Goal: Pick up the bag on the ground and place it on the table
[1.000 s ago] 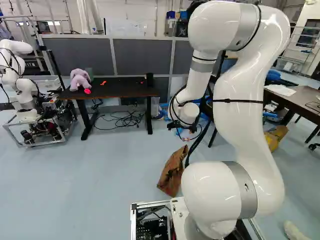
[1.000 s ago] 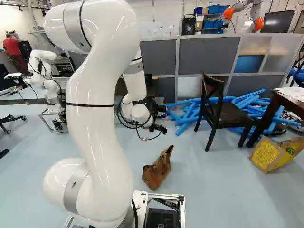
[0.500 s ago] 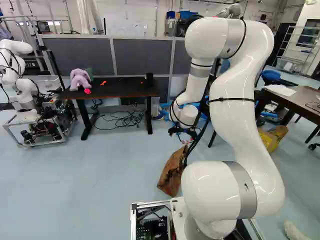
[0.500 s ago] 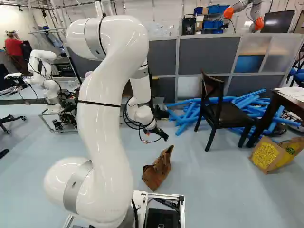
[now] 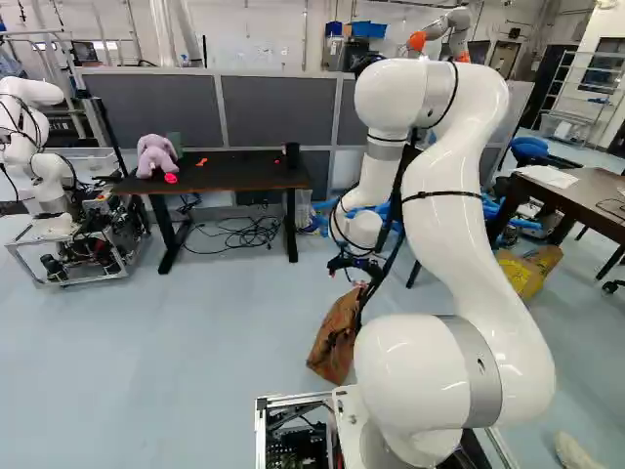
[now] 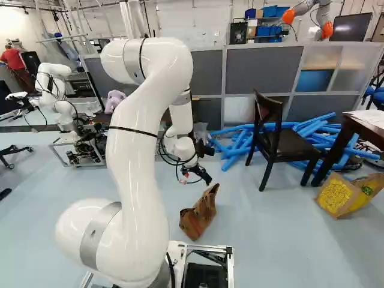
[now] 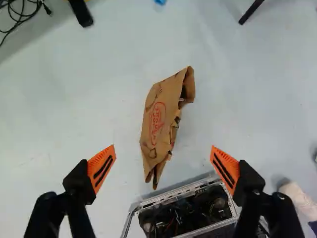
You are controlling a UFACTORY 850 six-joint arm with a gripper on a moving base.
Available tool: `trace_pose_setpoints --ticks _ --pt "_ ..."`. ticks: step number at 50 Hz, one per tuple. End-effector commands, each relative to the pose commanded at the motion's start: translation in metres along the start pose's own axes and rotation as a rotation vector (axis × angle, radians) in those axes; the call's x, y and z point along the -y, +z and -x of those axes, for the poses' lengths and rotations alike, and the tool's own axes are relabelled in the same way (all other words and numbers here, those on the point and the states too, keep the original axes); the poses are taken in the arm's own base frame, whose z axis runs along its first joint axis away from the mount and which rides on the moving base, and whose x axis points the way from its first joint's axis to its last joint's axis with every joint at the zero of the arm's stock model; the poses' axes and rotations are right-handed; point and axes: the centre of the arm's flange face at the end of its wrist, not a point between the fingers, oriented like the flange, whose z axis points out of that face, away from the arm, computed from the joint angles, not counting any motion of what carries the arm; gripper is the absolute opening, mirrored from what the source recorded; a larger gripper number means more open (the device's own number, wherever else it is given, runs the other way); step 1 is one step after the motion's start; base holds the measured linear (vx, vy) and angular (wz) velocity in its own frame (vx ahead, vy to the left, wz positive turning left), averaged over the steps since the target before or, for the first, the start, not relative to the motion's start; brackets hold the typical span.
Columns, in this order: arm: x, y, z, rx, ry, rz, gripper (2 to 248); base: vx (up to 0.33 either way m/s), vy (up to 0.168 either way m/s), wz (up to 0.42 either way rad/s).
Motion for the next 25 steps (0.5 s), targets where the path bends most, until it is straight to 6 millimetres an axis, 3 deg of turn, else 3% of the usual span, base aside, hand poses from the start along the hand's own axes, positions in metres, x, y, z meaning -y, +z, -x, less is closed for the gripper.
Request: trace_pose_setpoints --ticks 25 --pt "0.001 0.037 0.006 0.098 0.123 0.023 247 0.0 0.0 0.0"
